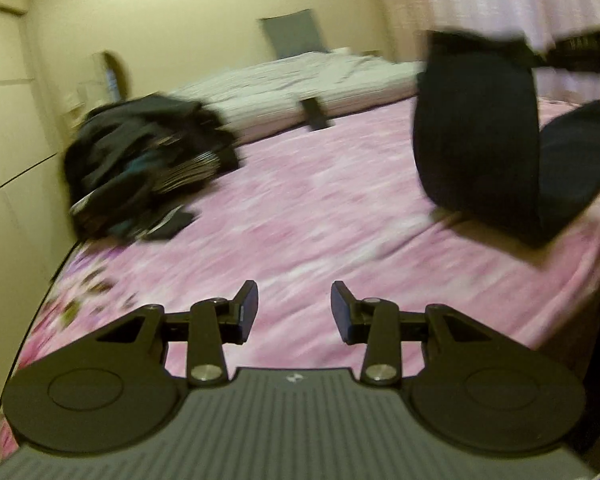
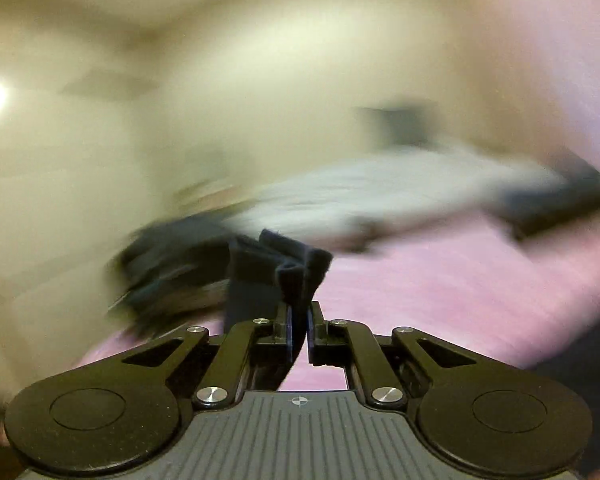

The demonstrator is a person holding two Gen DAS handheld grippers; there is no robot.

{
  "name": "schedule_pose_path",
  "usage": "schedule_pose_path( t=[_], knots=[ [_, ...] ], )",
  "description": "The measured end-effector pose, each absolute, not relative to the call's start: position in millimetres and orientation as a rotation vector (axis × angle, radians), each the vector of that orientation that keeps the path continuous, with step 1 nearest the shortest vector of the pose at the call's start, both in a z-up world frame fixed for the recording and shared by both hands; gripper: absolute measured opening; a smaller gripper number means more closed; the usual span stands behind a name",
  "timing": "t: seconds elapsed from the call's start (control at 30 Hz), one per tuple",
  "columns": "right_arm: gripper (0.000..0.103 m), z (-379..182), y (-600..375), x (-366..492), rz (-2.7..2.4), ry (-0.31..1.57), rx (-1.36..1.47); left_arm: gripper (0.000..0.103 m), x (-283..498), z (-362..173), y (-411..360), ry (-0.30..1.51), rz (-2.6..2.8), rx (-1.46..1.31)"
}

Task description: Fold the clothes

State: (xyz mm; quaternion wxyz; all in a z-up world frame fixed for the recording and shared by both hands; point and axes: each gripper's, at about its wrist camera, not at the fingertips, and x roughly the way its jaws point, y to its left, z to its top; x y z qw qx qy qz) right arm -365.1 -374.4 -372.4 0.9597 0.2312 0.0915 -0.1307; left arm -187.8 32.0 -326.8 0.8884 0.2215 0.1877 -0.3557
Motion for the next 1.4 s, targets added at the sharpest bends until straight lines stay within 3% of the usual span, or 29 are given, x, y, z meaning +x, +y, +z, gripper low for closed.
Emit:
schedule_pose_path(
  t=[0.1,0.33,0.5,0.97,1.17,1.3,1.33,1.37,1.4],
  knots=[
    [0.005,-424.8,-458.1,-409.6,-0.463,0.226,0.783,0.036,-198.0,-320.8,-15.4,0.375,-0.834,0.515],
    [0.005,-461.5,-499.2,-431.8,-0.445,0.213,0.933,0.036,-233.4,-310.3,-118.7,0.305,-1.045,0.642],
    [0.005,-435.8,-507.9,-449.3,-0.448,0.102,0.843,0.037,-253.8,-308.2,-176.5,0.259,-1.167,0.694],
    [0.005,-454.7,-528.4,-471.4,-0.517,0.260,0.878,0.037,-253.0,-341.5,-256.7,0.367,-1.274,0.800],
    [0.006,-410.9,-514.8,-502.1,-0.587,0.257,0.626,0.037,-228.4,-366.8,-263.4,0.516,-1.247,0.787],
    [0.007,-396.8,-496.0,-481.8,-0.475,0.260,0.476,0.037,-221.1,-349.1,-261.1,0.508,-1.256,0.682],
    [0.014,-396.7,-492.2,-474.9,-0.442,0.272,0.450,0.037,-216.0,-344.7,-261.6,0.505,-1.247,0.651],
    [0.038,-397.6,-489.0,-467.4,-0.412,0.287,0.426,0.037,-208.9,-343.7,-264.0,0.507,-1.235,0.637],
    [0.050,-403.2,-489.6,-457.7,-0.400,0.313,0.421,0.037,-201.3,-344.5,-267.0,0.513,-1.225,0.634]
  ],
)
